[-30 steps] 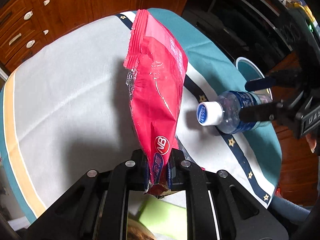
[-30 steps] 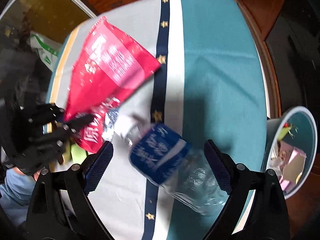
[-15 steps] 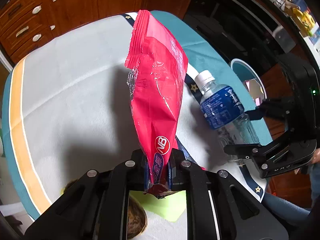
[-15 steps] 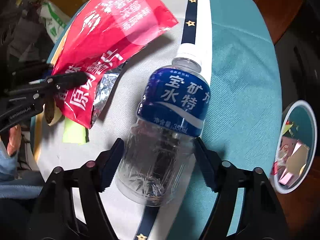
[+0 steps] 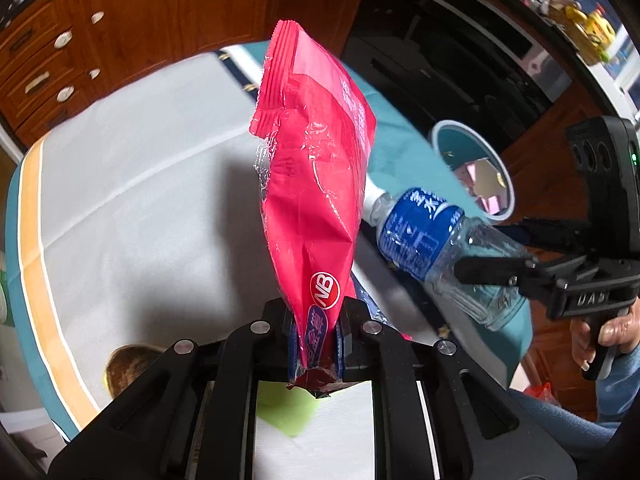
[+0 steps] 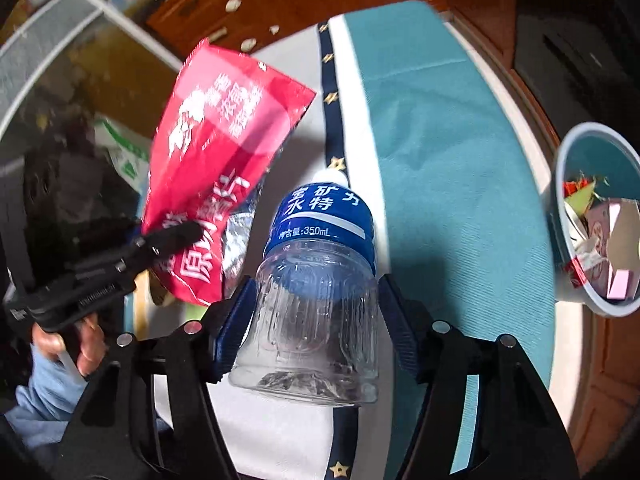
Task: Collect trash
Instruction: 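Carry the chip bag and water bottle over the teal bin and release both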
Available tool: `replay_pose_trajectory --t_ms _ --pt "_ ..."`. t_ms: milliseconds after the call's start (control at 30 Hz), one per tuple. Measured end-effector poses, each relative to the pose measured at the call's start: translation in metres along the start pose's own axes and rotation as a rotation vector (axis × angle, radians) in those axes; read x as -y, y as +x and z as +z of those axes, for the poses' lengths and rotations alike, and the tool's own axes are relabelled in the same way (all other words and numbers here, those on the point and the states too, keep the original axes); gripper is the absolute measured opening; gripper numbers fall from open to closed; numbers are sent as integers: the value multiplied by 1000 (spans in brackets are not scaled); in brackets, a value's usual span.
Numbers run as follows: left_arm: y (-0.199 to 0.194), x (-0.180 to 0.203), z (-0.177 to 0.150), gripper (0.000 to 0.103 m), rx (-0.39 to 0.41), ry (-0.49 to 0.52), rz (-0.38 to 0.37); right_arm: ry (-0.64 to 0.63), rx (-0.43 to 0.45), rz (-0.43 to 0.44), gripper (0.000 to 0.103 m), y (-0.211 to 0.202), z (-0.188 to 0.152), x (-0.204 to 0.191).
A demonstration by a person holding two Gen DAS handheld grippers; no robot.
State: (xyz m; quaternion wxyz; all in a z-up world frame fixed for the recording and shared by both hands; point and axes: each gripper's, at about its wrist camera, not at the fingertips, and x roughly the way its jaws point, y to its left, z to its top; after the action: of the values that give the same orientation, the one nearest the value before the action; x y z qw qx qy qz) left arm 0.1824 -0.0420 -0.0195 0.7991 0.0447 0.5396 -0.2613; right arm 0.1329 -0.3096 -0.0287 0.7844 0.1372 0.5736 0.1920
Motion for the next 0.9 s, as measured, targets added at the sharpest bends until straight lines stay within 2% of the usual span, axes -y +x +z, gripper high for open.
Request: replay_pose_trajectory --t_ms 67,200,267,500,667,900 --pt "0 15 6 14 2 27 -4 18 37 0 61 -14 -2 13" --pt "4 44 18 14 7 67 -14 96 80 63 60 -35 -10 37" --pt "6 54 22 14 3 83 -16 118 106 72 60 -41 -15 35" --pt "20 107 39 14 -24 189 -37 234 236 84 60 -97 -33 93" --pt "48 153 61 14 -75 249 -66 333 324 58 60 -133 -42 143" --pt "103 209 85 14 -179 299 -93 435 366 33 60 -148 -45 199"
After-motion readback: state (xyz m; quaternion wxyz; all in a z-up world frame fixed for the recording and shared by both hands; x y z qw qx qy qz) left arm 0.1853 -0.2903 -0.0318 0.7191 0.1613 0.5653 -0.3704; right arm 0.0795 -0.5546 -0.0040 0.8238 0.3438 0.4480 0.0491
